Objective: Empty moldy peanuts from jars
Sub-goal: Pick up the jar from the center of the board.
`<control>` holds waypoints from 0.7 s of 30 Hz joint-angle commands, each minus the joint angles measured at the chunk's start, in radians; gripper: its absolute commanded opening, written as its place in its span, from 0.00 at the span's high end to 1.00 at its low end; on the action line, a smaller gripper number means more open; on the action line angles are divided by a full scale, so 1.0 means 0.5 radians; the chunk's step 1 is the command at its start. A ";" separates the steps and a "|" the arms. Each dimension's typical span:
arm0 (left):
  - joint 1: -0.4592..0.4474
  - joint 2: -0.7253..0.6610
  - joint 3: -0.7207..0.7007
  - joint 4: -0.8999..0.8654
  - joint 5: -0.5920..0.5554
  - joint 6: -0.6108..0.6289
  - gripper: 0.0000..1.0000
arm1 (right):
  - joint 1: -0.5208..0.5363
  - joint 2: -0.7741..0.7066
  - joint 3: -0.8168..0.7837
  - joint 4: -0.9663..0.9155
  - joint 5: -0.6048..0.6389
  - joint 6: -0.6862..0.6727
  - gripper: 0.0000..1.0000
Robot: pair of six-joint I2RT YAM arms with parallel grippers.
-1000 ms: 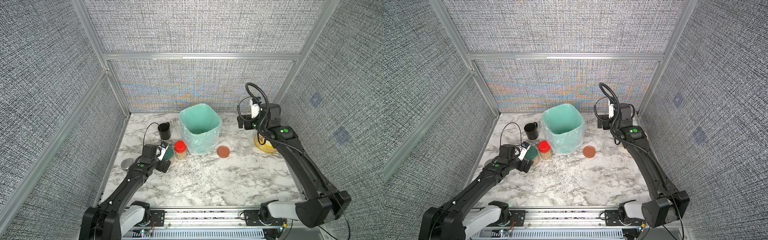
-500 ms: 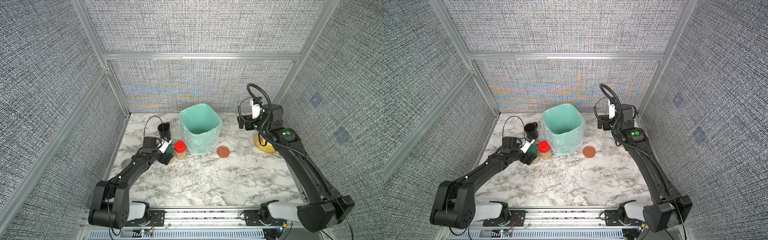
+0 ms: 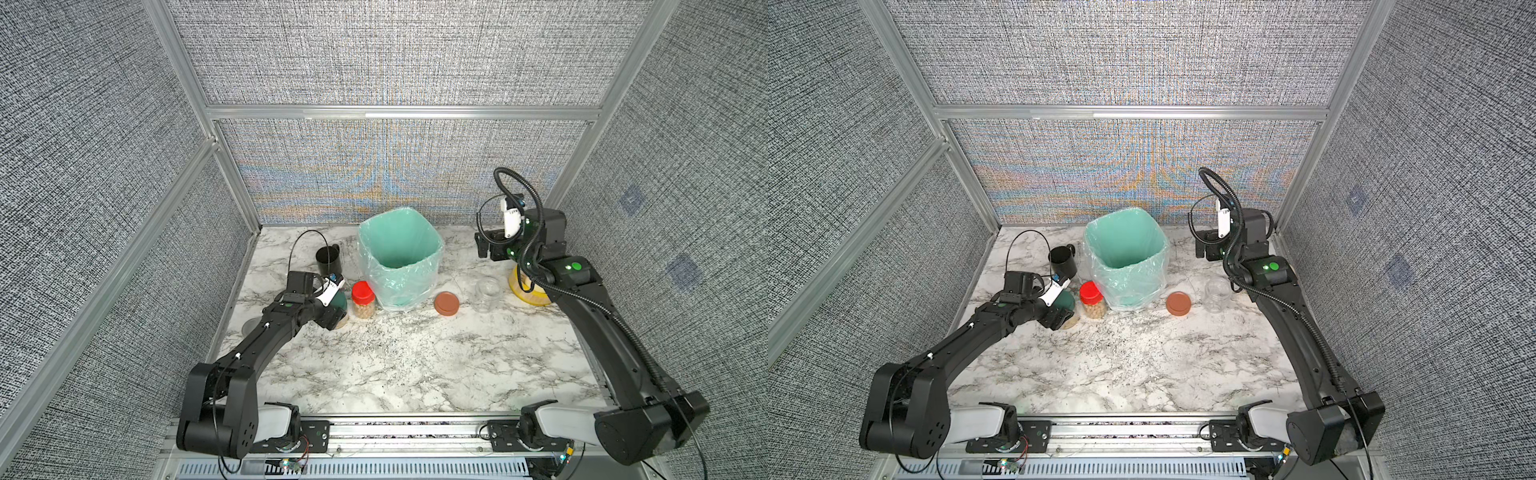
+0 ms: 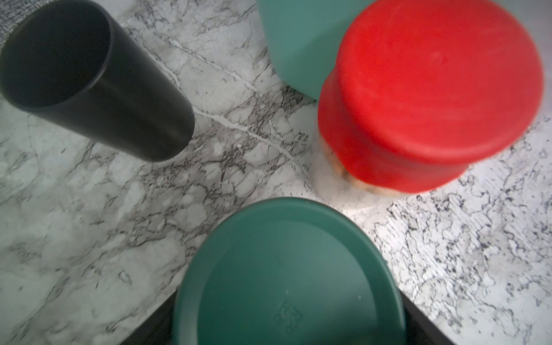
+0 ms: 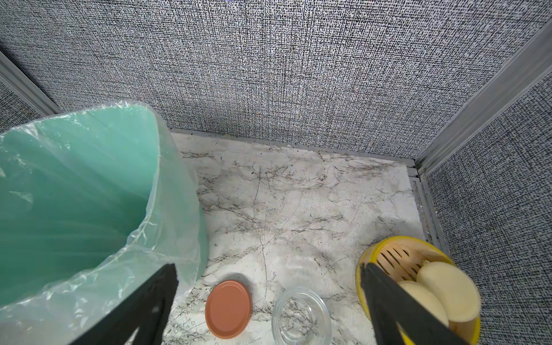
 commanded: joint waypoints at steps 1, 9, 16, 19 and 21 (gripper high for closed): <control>0.001 -0.144 0.037 -0.134 -0.103 0.022 0.75 | 0.013 -0.010 -0.015 0.094 -0.010 -0.021 0.02; 0.002 -0.717 0.128 -0.480 0.300 0.204 0.85 | 0.040 -0.188 -0.278 0.339 -0.334 -0.023 0.02; -0.029 -1.009 0.128 -0.445 0.885 0.040 0.92 | 0.062 -0.442 -0.619 0.656 -0.562 0.070 0.02; -0.122 -1.053 0.116 -0.419 0.910 0.005 0.92 | 0.074 -0.538 -0.735 0.725 -0.573 0.077 0.02; -0.218 -1.061 0.107 -0.382 0.899 -0.010 0.92 | 0.077 -0.576 -0.765 0.717 -0.560 0.071 0.02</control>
